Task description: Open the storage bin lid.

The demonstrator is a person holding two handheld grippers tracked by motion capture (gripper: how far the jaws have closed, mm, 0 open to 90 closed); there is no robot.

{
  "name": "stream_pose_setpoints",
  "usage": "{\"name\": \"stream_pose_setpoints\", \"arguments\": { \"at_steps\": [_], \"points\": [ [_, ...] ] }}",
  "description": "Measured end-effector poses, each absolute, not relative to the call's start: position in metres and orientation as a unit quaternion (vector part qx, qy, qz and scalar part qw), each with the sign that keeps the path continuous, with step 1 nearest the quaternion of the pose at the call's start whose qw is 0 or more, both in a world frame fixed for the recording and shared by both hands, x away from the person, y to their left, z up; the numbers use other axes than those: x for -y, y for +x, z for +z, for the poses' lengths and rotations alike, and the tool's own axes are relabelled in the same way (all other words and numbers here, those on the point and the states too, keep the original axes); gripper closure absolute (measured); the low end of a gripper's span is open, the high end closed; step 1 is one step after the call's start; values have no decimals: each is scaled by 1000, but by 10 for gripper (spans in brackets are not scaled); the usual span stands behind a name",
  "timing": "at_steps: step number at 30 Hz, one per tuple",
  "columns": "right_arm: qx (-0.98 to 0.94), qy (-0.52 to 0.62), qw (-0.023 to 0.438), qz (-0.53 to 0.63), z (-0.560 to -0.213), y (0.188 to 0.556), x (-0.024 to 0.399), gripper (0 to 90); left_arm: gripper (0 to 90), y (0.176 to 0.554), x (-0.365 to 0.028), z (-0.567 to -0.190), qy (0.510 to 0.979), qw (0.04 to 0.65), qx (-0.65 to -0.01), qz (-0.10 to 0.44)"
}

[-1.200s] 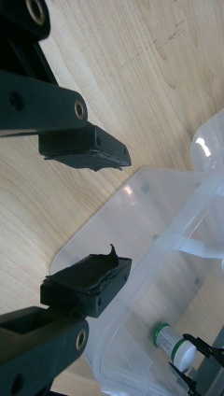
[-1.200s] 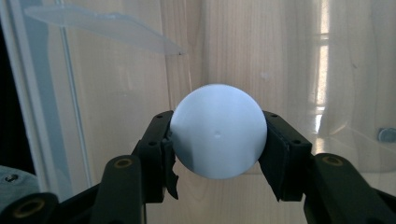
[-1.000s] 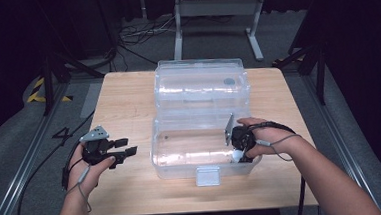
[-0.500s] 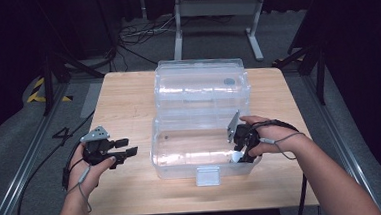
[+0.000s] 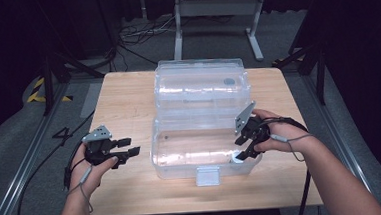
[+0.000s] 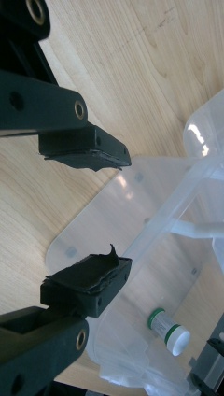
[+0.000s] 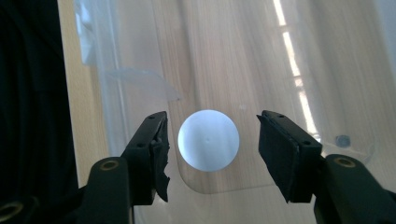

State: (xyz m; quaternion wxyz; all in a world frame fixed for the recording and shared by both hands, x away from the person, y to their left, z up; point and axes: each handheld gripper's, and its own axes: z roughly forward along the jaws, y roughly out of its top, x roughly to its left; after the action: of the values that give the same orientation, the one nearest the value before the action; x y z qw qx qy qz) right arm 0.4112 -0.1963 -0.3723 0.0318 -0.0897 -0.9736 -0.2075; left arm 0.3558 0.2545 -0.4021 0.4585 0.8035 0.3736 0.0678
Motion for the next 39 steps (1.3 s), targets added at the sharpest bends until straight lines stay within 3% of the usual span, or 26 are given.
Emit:
{"name": "stream_pose_setpoints", "arguments": {
  "at_steps": [14, 39],
  "points": [
    [955, -118, 4, -273, -349, 412, 207, 462, 489, 355, -245, -400, 783, 508, -357, 31],
    [906, -179, -44, -380, -304, 437, 204, 502, 472, 350, -236, -397, 795, 503, -337, 31]
  ]
}}
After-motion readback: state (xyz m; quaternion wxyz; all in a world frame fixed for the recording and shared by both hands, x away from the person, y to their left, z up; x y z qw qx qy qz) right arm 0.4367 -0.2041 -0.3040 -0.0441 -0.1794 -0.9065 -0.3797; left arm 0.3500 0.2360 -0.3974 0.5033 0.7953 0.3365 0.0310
